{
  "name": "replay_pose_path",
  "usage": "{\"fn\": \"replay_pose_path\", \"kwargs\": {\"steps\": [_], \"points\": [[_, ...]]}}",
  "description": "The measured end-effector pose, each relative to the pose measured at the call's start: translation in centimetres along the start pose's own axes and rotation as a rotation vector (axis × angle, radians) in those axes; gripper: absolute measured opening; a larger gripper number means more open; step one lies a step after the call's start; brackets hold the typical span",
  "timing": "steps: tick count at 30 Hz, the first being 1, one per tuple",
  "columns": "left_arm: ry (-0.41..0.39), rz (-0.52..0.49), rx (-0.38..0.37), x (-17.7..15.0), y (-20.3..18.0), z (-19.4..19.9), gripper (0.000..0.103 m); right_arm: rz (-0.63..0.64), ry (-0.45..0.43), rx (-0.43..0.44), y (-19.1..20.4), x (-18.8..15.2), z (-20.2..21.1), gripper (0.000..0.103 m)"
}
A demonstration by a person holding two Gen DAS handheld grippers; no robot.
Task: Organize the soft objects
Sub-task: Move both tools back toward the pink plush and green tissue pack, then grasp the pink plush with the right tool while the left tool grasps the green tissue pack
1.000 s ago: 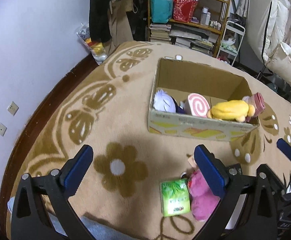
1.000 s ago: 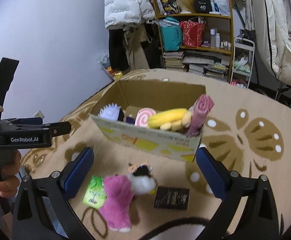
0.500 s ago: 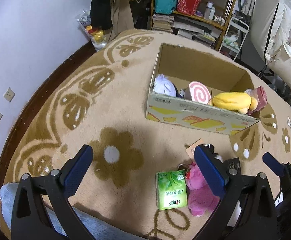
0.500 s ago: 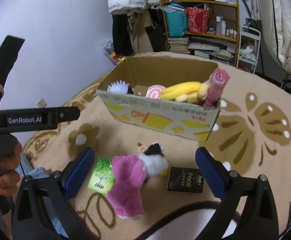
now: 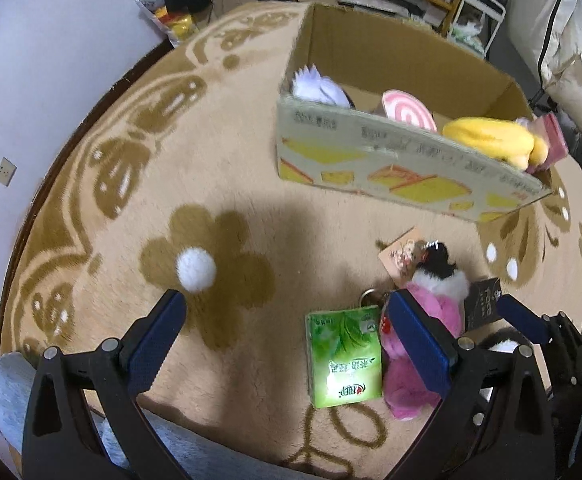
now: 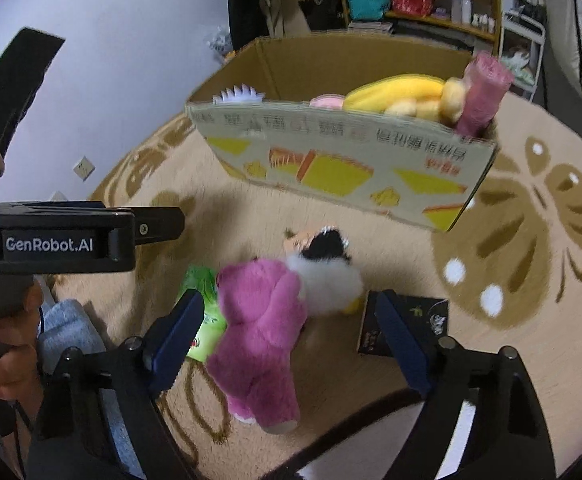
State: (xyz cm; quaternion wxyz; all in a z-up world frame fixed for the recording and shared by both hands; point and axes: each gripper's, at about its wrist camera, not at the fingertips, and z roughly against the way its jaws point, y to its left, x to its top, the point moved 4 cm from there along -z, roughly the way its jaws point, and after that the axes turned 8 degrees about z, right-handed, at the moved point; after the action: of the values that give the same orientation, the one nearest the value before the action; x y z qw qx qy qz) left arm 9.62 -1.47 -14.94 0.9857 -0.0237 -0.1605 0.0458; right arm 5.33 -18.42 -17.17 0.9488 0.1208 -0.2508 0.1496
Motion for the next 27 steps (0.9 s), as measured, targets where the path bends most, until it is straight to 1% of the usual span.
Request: {"fn": "replay_pose_path", "kwargs": {"steps": [6,7,8,9,10,12,14,16,17,18,20,22,24,27], "points": [[0.067,0.001,0.004,-0.7,-0.2,-1.9,0.100,0.019,0.066,0.009,0.3,-0.6,-1.9,0.090],[0.076,0.002,0.002,-0.7,-0.1,-2.0,0.100,0.022,0.080,0.004,0.4,-0.7,-2.2,0.088],[0.088,0.004,0.001,-0.8,-0.1,-2.3,0.100,0.020,0.095,0.003,0.4,-0.8,-2.6,0.082],[0.098,0.006,-0.001,-0.9,-0.2,-2.6,0.100,0.015,0.107,0.008,0.3,-0.8,-2.9,0.079],[0.103,0.007,-0.001,-0.9,-0.2,-2.7,0.100,0.008,0.112,0.021,0.3,-0.9,-3.1,0.079],[0.118,0.011,-0.002,-1.1,-0.2,-3.1,0.100,-0.002,0.114,0.042,0.2,-1.0,-3.3,0.074],[0.132,0.016,-0.002,-1.2,-0.3,-3.4,0.100,-0.014,0.119,0.055,0.0,-1.0,-3.5,0.072],[0.141,0.021,-0.004,-1.4,-0.5,-3.6,0.100,-0.024,0.119,0.084,0.0,-1.0,-3.4,0.058],[0.143,0.021,-0.002,-1.5,-0.5,-3.7,0.100,-0.026,0.115,0.104,0.1,-1.0,-3.3,0.043],[0.145,0.020,-0.002,-1.6,-0.6,-3.8,0.100,-0.024,0.112,0.118,0.2,-1.0,-3.0,0.042],[0.151,0.017,-0.006,-1.7,-0.8,-3.9,0.100,-0.003,0.107,0.095,0.5,-1.0,-2.9,0.041],[0.152,0.015,-0.003,-1.7,-0.7,-4.0,0.100,-0.002,0.105,0.093,0.6,-0.8,-2.9,0.040],[0.168,0.024,-0.016,-1.7,-0.5,-4.3,0.100,0.002,0.102,0.085,0.5,-0.7,-2.8,0.040],[0.198,0.027,-0.034,-2.0,-0.6,-4.9,0.100,0.019,0.093,0.049,0.4,-0.6,-2.4,0.040]]}}
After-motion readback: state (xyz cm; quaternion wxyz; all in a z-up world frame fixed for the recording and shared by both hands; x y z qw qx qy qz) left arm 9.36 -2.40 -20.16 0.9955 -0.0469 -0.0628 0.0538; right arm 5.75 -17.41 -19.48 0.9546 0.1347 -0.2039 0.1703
